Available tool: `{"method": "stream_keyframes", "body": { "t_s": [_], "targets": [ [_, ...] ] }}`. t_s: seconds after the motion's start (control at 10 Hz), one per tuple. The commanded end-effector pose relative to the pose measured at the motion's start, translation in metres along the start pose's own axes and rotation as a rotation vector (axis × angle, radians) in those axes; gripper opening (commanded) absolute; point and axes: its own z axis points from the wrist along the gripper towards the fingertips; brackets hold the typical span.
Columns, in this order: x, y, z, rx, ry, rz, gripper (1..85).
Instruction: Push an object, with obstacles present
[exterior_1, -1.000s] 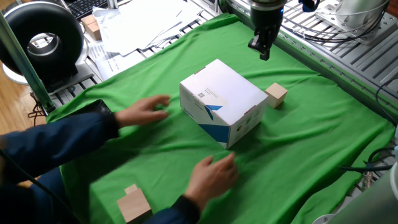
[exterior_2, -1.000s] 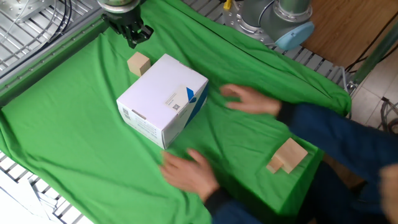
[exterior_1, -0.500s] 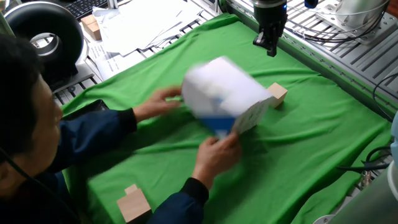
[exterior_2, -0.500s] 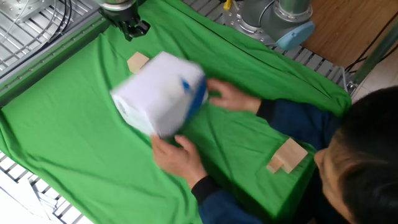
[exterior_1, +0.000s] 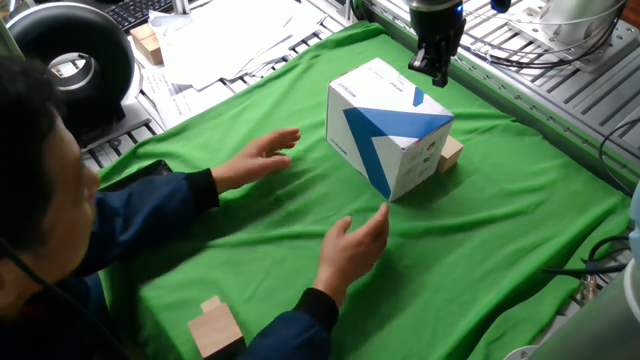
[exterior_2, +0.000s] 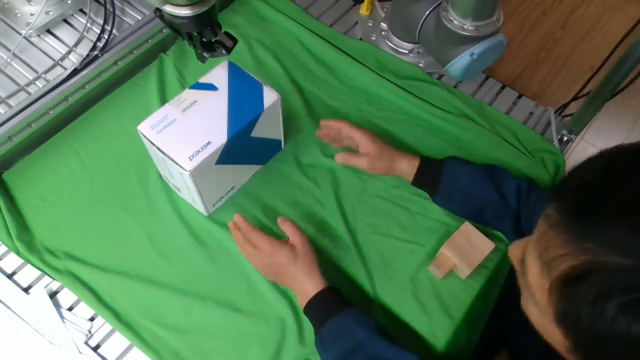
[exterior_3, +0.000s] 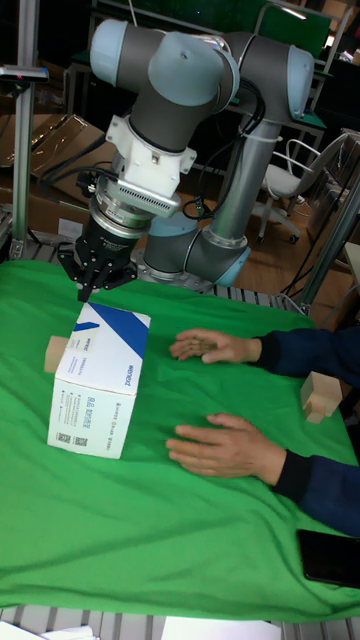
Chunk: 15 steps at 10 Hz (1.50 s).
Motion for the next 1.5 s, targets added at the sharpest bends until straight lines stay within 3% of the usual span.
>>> {"method": "stream_keyframes", "body": {
  "t_s": [0.0,0.5,0.8,1.1,1.4],
  "targets": [
    [-0.005,0.007,-0.001,-0.028,-0.021,-0.013,1.0],
    [-0.005,0.009,-0.001,-0.037,-0.020,-0.051,1.0],
    [0.008,0.010,-0.001,-0.087,-0.054,-0.091,1.0],
    [0.013,0.011,0.006,-0.138,-0.129,-0.140,1.0],
    [0.035,-0.007,0.028,-0.113,-0.130,-0.192,1.0]
  ]
}}
